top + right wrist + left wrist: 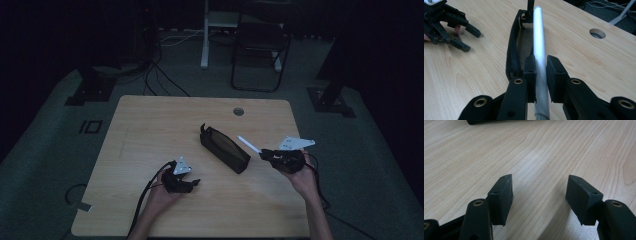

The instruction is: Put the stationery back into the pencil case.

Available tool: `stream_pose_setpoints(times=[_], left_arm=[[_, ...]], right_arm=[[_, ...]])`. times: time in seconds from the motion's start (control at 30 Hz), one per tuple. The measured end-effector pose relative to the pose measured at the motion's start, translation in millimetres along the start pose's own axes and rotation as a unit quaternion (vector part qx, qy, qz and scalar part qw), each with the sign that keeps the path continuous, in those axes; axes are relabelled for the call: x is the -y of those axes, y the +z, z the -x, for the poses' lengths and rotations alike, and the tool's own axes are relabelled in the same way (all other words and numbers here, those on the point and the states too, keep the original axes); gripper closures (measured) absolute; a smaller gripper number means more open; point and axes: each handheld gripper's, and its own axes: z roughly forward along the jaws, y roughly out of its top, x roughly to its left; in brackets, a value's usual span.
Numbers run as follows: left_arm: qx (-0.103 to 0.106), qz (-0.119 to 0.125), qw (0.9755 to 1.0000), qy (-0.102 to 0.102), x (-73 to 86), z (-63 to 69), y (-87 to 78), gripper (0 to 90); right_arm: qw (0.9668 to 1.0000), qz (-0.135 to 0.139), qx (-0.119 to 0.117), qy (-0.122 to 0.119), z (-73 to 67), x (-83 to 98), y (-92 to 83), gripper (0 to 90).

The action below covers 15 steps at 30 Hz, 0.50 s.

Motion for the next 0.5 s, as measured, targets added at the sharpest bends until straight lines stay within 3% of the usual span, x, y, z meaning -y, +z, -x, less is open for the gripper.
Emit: stream_pose_setpoints(times=[0.5], left_arm=[[0.000, 0.000, 1.0000, 0.000, 0.0, 0.0, 0.0, 39.2]], right_arm=[[1.0000, -0.002, 0.003, 0.002, 0.0, -8.8, 6.4, 79.1]])
